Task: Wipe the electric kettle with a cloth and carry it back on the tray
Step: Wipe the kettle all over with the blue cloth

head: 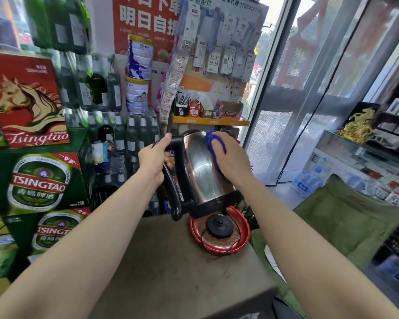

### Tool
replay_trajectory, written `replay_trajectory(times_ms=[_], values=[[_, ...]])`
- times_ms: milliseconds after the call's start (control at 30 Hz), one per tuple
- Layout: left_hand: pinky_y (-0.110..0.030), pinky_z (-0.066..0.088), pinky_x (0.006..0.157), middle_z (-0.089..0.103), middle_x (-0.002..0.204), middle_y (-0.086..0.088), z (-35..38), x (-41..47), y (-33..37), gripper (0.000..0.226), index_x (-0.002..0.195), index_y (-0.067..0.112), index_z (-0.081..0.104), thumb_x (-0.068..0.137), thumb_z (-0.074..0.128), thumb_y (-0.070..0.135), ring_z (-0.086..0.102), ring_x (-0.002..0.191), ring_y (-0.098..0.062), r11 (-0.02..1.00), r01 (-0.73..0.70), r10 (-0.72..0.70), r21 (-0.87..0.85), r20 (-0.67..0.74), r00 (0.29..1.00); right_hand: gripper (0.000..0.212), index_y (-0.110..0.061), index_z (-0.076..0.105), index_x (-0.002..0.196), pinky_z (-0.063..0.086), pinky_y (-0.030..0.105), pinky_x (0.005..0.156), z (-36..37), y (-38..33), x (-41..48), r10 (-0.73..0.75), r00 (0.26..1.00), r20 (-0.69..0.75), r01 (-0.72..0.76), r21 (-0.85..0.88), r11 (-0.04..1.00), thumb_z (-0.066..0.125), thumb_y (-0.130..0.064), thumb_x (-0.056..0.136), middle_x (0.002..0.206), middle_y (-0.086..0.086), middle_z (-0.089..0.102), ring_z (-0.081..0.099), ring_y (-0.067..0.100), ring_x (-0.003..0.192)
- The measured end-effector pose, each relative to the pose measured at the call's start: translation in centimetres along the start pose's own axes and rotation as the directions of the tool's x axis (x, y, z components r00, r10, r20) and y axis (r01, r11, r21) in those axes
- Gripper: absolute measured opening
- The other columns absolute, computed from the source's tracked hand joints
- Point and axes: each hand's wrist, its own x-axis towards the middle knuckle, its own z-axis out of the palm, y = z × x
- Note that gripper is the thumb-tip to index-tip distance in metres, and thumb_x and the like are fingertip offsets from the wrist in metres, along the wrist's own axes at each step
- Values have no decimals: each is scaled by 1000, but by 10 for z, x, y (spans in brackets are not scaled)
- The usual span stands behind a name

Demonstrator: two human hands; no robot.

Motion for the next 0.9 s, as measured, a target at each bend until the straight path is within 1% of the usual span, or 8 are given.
replay_trajectory(times_ms=[67, 267, 433, 500, 633, 700, 800, 900], values=[[-16, 31, 35, 49, 41, 4, 0, -2, -2, 26, 78, 11, 59, 83, 77, 29, 38, 32, -7, 1000, -10, 10, 14, 11, 1000, 38, -27, 54, 138, 43, 33, 93, 1, -3, 5, 62, 998, -2, -62, 10, 998, 37, -37, 106, 141, -1, 59, 57, 24, 125], [-17, 32, 37, 46, 53, -1, -3, 0, -5, 26, 73, 13, 59, 83, 76, 30, 36, 37, -9, 991, -97, 100, 92, -35, 994, 39, -33, 60, 136, 28, 48, 116, 35, -16, -25, -388, 911, 140, 411, -372, 832, 41, -42, 103, 152, -8, 51, 35, 27, 148], [-18, 32, 36, 46, 49, 3, -11, -3, -14, 23, 82, 12, 61, 84, 75, 30, 37, 36, -7, 991, -78, 75, 110, 32, 997, 38, -29, 56, 140, 40, 30, 104, 13, -1, 5, -18, 996, 84, 12, 70, 997, 40, -37, 106, 147, -6, 55, 51, 19, 134], [-17, 31, 36, 45, 49, 3, -11, -3, -16, 23, 80, 12, 61, 84, 75, 30, 36, 36, -8, 993, -65, 66, 93, 1, 998, 38, -33, 58, 135, 39, 41, 110, 22, -8, -1, -97, 991, 93, 106, -97, 990, 37, -41, 105, 148, -7, 54, 48, 22, 137], [-19, 34, 39, 49, 57, -3, -12, 1, -14, 25, 77, 12, 62, 83, 75, 32, 38, 38, -10, 997, -48, 55, 63, -104, 993, 34, -32, 69, 124, 33, 53, 111, 46, -17, -27, -460, 865, 201, 502, -369, 782, 45, -41, 102, 144, -8, 60, 43, 31, 143], [-18, 34, 38, 50, 57, -3, -14, 3, -14, 24, 79, 11, 63, 83, 76, 31, 39, 36, -9, 998, -43, 48, 51, -112, 993, 34, -32, 66, 130, 35, 44, 110, 40, -11, -14, -388, 905, 176, 424, -286, 859, 44, -40, 104, 145, -9, 58, 44, 25, 142], [-16, 34, 36, 51, 52, -2, -18, 5, -13, 24, 79, 11, 63, 82, 77, 31, 40, 32, -8, 1000, -15, 16, 6, -133, 991, 34, -29, 63, 131, 45, 39, 101, 28, -7, 9, -63, 995, 75, 59, 46, 997, 41, -36, 106, 138, -5, 63, 57, 23, 126], [-15, 35, 36, 54, 51, -2, -23, 10, -9, 25, 77, 10, 64, 80, 78, 30, 42, 30, -8, 998, 1, -13, -55, -219, 976, 36, -34, 62, 130, 41, 47, 107, 39, -14, -12, -218, 971, 95, 232, -174, 957, 38, -40, 104, 143, -7, 59, 51, 24, 132]])
